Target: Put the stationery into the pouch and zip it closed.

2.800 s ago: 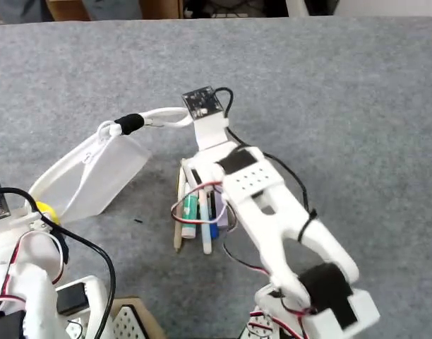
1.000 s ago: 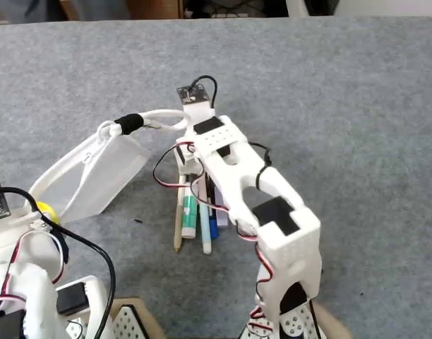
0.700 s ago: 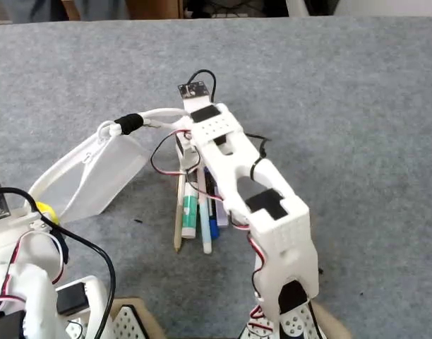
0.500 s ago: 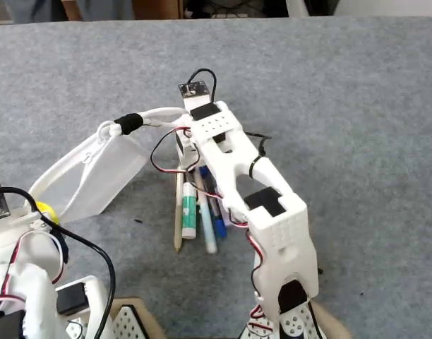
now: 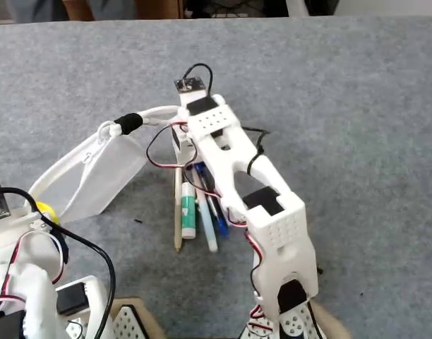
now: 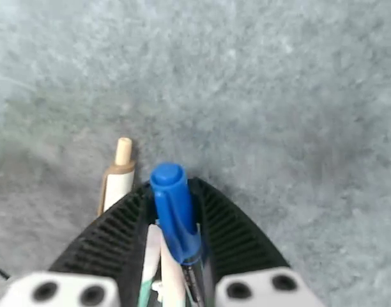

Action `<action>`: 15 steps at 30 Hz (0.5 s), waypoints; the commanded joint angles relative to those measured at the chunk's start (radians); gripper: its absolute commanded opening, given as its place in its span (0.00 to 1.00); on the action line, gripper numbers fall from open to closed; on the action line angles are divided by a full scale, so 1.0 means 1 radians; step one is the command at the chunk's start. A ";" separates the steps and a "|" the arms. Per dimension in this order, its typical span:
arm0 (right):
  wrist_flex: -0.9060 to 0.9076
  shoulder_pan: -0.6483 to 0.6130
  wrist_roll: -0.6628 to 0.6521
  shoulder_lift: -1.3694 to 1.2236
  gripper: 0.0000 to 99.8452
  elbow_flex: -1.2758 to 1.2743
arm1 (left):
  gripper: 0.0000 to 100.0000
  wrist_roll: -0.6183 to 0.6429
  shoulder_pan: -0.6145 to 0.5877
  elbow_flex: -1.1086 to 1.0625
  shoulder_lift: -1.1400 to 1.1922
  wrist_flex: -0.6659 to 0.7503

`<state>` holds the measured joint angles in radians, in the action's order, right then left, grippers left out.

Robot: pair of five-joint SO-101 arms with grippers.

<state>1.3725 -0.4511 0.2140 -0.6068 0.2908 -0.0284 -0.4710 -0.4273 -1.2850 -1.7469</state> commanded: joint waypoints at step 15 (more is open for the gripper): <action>0.212 0.110 -0.063 0.012 0.01 0.406 | 0.03 0.006 -0.016 -0.019 0.012 -0.011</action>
<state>1.5505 -0.3667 0.1619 -0.6068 0.5976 -0.0284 -0.4710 -0.4273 -1.2850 -1.7453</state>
